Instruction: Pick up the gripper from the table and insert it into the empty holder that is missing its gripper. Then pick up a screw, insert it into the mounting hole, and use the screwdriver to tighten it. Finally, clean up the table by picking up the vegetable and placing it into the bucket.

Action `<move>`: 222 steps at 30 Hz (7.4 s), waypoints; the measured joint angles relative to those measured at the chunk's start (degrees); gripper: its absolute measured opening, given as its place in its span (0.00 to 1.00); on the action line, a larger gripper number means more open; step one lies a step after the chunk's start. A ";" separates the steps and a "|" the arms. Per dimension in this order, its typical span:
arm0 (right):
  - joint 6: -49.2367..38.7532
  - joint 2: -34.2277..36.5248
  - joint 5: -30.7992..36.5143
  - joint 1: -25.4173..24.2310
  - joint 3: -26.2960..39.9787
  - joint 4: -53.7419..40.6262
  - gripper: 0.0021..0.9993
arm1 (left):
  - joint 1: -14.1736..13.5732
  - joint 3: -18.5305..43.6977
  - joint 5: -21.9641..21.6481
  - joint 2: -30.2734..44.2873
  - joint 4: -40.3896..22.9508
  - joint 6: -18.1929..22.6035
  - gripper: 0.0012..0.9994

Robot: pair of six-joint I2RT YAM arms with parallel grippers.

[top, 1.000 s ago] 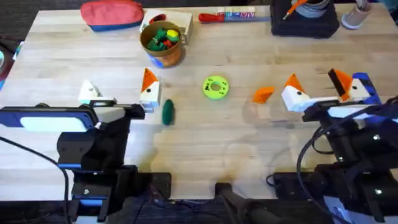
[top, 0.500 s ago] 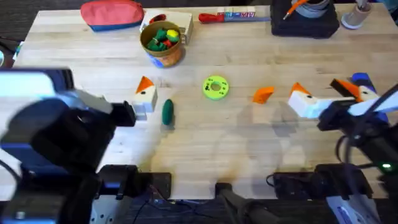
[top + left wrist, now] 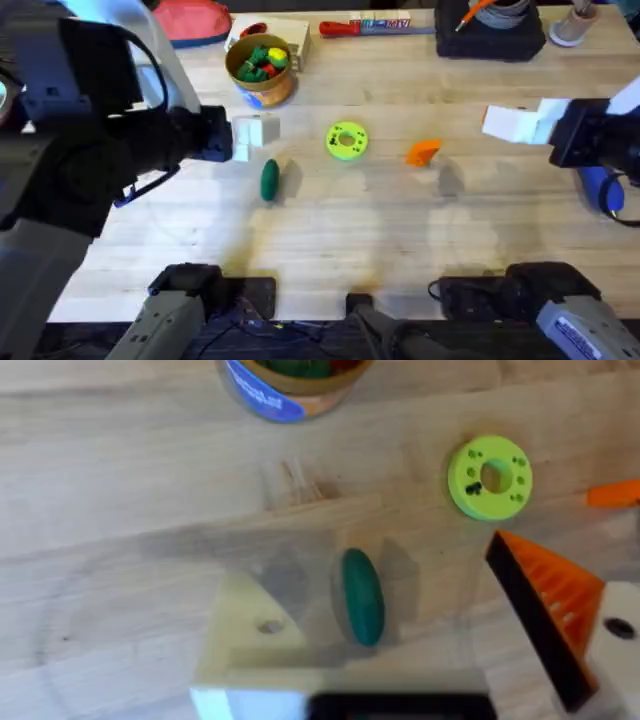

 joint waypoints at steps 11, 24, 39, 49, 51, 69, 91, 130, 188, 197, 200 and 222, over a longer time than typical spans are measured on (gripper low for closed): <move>-0.01 0.74 -0.01 0.00 0.16 -0.59 0.99 | -0.07 0.00 3.78 6.51 -3.93 -0.65 0.13; -0.01 0.74 -0.01 0.00 0.16 -7.98 0.99 | -12.44 0.00 4.54 -5.00 12.52 0.79 0.99; -0.01 0.73 -0.02 0.00 0.17 -21.03 0.99 | -14.29 0.31 4.60 -5.70 16.89 1.42 0.99; 0.00 0.73 -0.02 0.00 0.18 -21.03 0.99 | -14.29 -13.29 3.03 -21.51 31.46 1.44 0.99; 0.00 0.74 -0.01 0.00 0.18 -21.03 0.99 | -14.31 -18.85 2.90 -28.29 33.63 1.44 0.99; 0.00 0.73 -0.02 0.00 0.18 -21.03 0.99 | -14.36 -44.00 2.96 -47.84 45.06 -1.97 0.99; 0.00 0.73 -0.02 0.00 0.18 -21.05 0.99 | -14.36 -44.00 3.11 -47.83 39.96 -2.14 0.99; 21.95 0.74 -1.57 0.00 0.18 -12.58 0.99 | -14.36 -44.00 30.81 -47.81 39.57 -2.32 0.99; -43.27 41.07 1.57 15.23 11.52 -5.66 0.81 | -14.36 -44.00 31.66 -47.81 39.24 -2.32 0.99; -44.30 42.24 1.59 15.65 11.52 -6.58 0.80 | -14.36 -44.00 31.66 -47.82 39.24 -2.32 0.99; -45.25 42.60 1.60 15.69 11.52 -7.85 0.76 | -14.36 -44.00 31.66 -47.81 39.24 -2.32 0.99; -46.75 43.04 1.79 15.76 11.85 -8.25 0.00 | -14.36 -44.00 31.68 -47.81 39.24 -2.32 0.99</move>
